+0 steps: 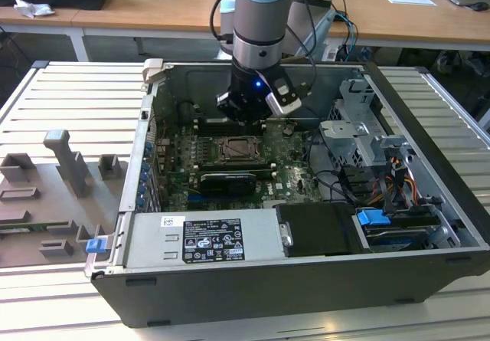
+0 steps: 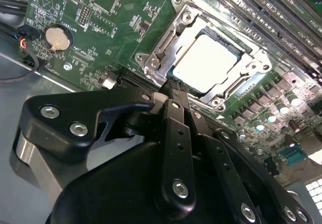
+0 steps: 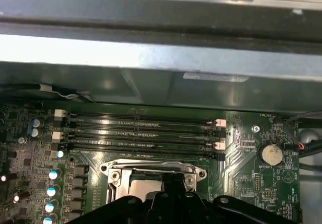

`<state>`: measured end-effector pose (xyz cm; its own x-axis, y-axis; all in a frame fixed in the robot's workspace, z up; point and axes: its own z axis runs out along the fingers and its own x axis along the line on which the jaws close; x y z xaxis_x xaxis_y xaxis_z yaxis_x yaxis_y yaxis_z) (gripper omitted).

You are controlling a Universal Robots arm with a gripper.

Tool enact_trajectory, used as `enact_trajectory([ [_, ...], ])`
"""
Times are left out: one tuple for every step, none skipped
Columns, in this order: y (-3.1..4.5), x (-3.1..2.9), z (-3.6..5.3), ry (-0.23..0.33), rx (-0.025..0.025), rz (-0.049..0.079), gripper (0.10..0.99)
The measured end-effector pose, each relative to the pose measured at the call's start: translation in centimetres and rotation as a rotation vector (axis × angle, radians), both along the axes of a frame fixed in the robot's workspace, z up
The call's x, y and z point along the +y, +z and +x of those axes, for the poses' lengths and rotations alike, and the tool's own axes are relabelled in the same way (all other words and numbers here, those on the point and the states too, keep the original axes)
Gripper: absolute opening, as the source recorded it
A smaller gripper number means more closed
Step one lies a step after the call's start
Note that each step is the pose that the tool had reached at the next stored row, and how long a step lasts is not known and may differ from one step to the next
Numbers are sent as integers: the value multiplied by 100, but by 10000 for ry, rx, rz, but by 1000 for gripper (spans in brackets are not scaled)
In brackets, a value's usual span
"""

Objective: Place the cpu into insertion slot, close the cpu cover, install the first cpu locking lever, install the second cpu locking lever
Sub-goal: 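Install the second cpu locking lever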

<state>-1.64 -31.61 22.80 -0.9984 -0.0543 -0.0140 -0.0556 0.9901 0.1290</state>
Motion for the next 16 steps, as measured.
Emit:
enact_trajectory([
  [1, -4, -1, -1, 0, 0, 106],
  [8, -5, 0, -1, 2, -4, 106],
  [16, -6, 0, 1, 1, -2, 106],
  [39, -7, 0, 0, 0, 0, 106],
  [71, -9, 0, 1, 1, 0, 106],
  [75, -25, 1, 2, -1, 0, 106],
  [75, -50, 0, 1, 0, 0, 106],
  [75, -63, 0, 1, 0, 0, 106],
  [75, -77, 0, 1, 0, 0, 106],
  [75, -84, 0, 1, 0, 0, 106],
  [75, -90, 0, 1, 0, 0, 106],
  [75, -98, 0, 1, 0, 1, 106],
  [75, -104, 0, 1, 0, 0, 106],
  [75, -108, 0, 0, 0, 0, 106],
  [75, -115, 0, 0, 0, 0, 106],
  [75, -122, 0, 0, 0, 0, 106],
])
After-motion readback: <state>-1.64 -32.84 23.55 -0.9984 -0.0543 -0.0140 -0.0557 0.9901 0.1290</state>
